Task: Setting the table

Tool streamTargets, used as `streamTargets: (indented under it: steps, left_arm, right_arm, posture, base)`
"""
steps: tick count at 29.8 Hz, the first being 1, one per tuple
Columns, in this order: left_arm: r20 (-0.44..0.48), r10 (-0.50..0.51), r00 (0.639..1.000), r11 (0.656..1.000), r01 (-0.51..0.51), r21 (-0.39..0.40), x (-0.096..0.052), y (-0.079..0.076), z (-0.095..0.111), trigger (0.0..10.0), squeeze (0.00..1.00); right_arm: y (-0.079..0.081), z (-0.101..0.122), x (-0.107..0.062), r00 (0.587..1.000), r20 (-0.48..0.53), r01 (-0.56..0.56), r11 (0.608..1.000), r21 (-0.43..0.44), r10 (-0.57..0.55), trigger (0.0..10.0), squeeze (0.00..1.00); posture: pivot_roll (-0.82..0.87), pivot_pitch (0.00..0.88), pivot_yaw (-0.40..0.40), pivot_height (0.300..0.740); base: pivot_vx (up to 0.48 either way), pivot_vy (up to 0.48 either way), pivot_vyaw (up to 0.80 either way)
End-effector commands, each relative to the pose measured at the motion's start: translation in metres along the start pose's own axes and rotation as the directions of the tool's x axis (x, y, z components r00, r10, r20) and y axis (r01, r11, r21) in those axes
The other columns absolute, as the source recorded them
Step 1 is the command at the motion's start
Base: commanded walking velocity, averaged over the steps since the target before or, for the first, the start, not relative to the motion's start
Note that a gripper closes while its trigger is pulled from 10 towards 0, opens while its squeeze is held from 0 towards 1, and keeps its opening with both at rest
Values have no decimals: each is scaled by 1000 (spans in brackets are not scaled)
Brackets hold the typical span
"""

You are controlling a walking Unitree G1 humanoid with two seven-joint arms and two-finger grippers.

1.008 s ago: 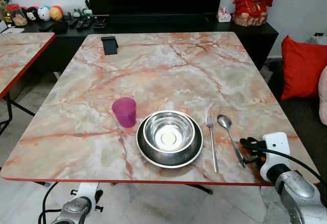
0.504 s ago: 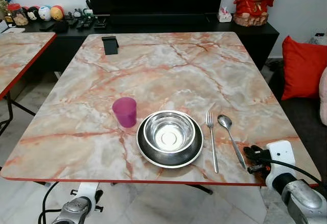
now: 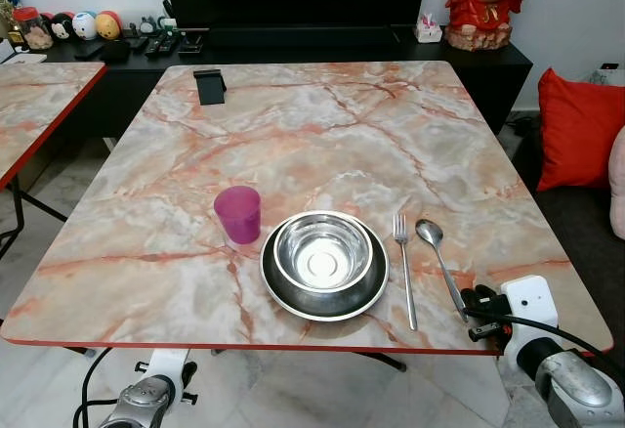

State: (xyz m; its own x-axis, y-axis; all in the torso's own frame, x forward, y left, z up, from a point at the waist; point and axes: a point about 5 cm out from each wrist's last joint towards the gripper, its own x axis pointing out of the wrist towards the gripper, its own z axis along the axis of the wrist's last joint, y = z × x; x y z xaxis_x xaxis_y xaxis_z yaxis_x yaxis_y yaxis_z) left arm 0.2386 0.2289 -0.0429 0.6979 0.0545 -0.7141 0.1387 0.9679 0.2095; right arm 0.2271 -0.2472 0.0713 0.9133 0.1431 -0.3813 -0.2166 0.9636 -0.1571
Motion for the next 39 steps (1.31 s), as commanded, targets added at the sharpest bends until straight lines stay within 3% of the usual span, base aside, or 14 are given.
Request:
streamTargets:
  steps: [1,20,39]
  left_arm:
    - [-8,2,1000,1000,-2,-6,-1,1,-2,10000,0]
    - [-7,3,1000,1000,-3,-7,-1,2,-2,10000,0]
    - [-7,2,1000,1000,-2,-6,-1,1,-2,10000,0]
  right_arm:
    - [0,3,-2,1000,-2,-8,1000,-29,8,10000,0]
    - [-4,4,-3,1000,-8,16,999,-37,-17,10000,0]
    - [3,-2,-1,999,-45,-24,999,-43,22,10000,0]
  posture:
    - [-49,0,29,740]
    - [-51,0,29,740]
    - [-50,0,30,740]
  base:
    - [0,0,0]
    - [0,0,0]
    - [0,0,0]
